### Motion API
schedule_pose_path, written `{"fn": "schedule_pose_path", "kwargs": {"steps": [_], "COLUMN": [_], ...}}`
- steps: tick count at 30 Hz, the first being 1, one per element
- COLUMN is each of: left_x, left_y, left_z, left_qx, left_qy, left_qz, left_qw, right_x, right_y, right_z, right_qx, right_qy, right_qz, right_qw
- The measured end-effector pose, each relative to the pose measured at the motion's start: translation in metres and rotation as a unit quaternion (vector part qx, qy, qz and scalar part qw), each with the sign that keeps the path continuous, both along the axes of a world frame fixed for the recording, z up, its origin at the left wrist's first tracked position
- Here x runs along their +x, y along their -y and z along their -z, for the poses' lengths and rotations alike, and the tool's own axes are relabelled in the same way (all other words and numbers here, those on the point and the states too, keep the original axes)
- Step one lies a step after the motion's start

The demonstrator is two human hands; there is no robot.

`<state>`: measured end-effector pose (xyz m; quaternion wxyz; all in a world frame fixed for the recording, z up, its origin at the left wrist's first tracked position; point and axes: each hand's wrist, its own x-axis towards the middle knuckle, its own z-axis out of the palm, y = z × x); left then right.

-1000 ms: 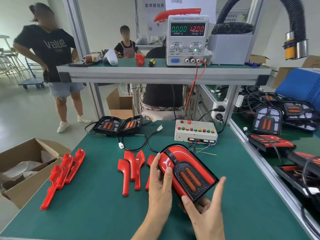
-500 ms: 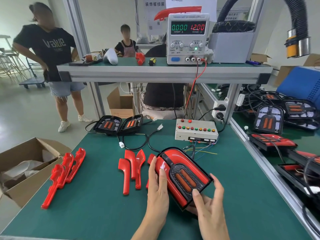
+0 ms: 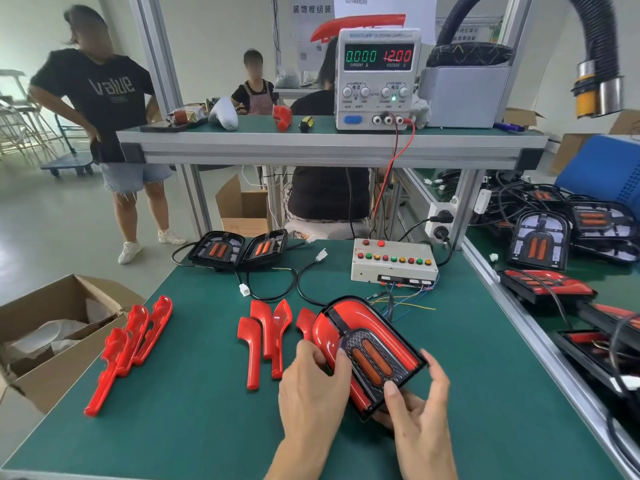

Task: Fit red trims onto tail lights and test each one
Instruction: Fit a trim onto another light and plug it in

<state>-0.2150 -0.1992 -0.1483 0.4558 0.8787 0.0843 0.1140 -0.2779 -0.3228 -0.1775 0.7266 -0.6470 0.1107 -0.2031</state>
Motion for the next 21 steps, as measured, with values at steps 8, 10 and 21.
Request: {"fn": "schedule_pose_path", "kwargs": {"steps": [8,10,21], "left_x": [0.0063,0.006,0.0003], "left_y": [-0.0022,-0.0017,0.0046], "left_z": [-0.0047,-0.0053,-0.0057], "left_qx": [0.071,0.074,0.045], "left_qy": [-0.05,-0.056,-0.02], "left_qz": [-0.007,-0.009,-0.016], "left_qw": [0.996,0.996,0.999], "right_x": [-0.0019,-0.0024,-0.0019], "right_y": [-0.0048,-0.0055,-0.0047], "right_z": [-0.0013,-0.0013,0.002], "right_qx": [-0.006,-0.011,-0.037], "right_qy": [-0.001,-0.002,-0.009], "right_qz": [0.021,0.027,0.055], "right_qw": [1.0,1.0,0.998]}}
